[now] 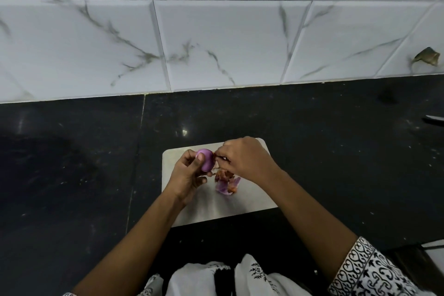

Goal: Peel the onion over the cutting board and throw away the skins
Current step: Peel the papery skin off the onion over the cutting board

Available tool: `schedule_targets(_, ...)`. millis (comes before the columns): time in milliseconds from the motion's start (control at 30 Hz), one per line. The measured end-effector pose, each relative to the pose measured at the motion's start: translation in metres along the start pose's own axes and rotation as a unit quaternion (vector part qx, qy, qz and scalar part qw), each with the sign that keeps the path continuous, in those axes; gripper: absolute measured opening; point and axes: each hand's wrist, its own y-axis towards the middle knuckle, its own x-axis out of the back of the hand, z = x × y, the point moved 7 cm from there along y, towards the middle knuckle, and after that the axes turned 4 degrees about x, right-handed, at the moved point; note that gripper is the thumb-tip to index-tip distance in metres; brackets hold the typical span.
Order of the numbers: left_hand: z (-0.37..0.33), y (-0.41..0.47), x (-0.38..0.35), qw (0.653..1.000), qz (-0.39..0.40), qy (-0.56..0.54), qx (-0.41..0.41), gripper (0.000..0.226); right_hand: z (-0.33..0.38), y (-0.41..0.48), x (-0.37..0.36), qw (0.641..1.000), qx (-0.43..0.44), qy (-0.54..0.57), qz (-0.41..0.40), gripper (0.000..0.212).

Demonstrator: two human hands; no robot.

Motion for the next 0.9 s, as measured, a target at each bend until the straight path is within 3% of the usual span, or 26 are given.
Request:
schedule_targets(100,-0.005,-0.001,-0.001,1.000,-0.007,0.021,-0.003,0.023,0.008,0.005,-0.004,0.998,0.011,-0.042,0.039,0.025)
schedule_targets(200,-0.007,-0.002,0.000,0.999,-0.018,0.037,0.002,0.025,0.012,0.007,-0.005,0.999,-0.002,-0.049,0.018,0.022)
schedule_targets(500,-0.009,-0.007,-0.002,0.997,-0.030,0.075,0.014,0.030,0.002,-0.001,-0.009,0.989,-0.062,0.091,-0.094,0.014)
schedule_targets(667,-0.011,-0.009,-0.001,0.994,-0.036,0.106,0.002,0.022,-0.009,-0.003,-0.016,0.975,-0.139,0.142,-0.095,0.015)
schedule_targets(767,-0.010,-0.011,0.000,0.994,-0.032,0.102,0.002,0.013,-0.021,-0.007,-0.022,0.945,-0.201,0.245,-0.080,0.012)
schedule_targets(900,-0.008,-0.014,0.000,0.998,-0.017,0.058,0.016,0.030,-0.035,-0.013,-0.033,0.861,-0.258,0.436,-0.039,0.006)
